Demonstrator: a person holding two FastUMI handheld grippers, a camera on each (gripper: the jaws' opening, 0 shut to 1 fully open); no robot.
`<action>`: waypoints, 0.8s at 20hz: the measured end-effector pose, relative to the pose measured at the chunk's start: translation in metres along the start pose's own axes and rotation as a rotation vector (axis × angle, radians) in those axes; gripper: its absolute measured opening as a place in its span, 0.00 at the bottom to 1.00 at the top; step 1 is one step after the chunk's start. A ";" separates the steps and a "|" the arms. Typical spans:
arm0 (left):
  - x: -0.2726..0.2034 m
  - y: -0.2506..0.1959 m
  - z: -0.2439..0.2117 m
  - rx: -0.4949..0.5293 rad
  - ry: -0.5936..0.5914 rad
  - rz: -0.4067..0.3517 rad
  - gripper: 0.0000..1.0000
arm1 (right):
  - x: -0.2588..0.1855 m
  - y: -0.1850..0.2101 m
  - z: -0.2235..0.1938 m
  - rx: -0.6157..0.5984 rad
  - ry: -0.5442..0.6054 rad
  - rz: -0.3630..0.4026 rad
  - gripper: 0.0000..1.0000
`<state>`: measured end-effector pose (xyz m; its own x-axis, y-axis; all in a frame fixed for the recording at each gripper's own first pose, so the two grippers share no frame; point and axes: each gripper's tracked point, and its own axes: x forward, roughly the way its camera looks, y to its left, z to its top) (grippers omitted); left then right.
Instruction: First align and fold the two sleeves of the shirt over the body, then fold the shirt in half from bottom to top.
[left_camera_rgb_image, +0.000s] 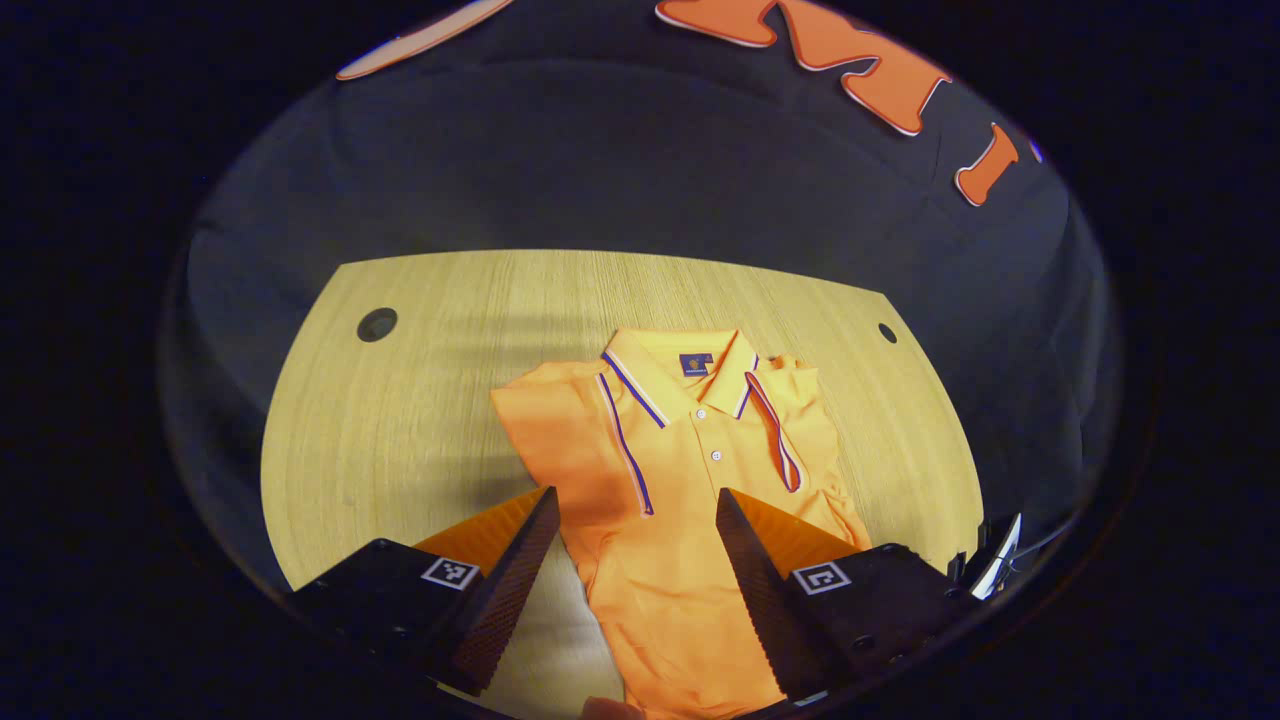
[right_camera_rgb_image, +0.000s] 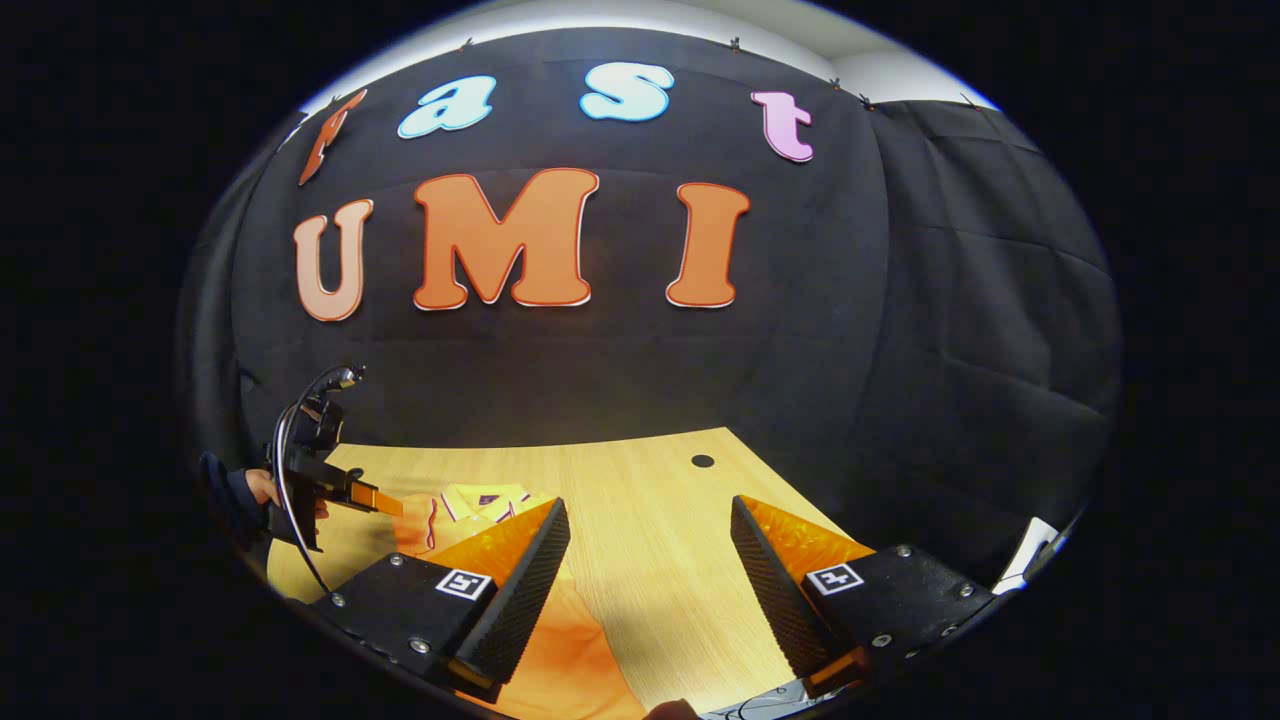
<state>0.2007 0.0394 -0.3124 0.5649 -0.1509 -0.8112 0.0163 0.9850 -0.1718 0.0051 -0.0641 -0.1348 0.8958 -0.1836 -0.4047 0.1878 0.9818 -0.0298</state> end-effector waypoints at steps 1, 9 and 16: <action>-0.016 -0.003 0.003 0.012 -0.047 0.014 0.98 | 0.001 0.002 0.001 -0.009 -0.014 0.024 0.99; -0.170 -0.028 0.006 0.015 -0.433 0.103 0.98 | 0.000 0.014 -0.007 -0.033 -0.091 0.210 0.99; -0.319 -0.033 -0.005 0.124 -0.839 0.196 0.97 | -0.015 0.023 -0.018 -0.060 -0.160 0.339 0.99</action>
<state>0.0161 0.0550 -0.0505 0.9875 0.0863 -0.1318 -0.0831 0.9961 0.0294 -0.0113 -0.0378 -0.1454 0.9556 0.1514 -0.2527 -0.1497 0.9884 0.0260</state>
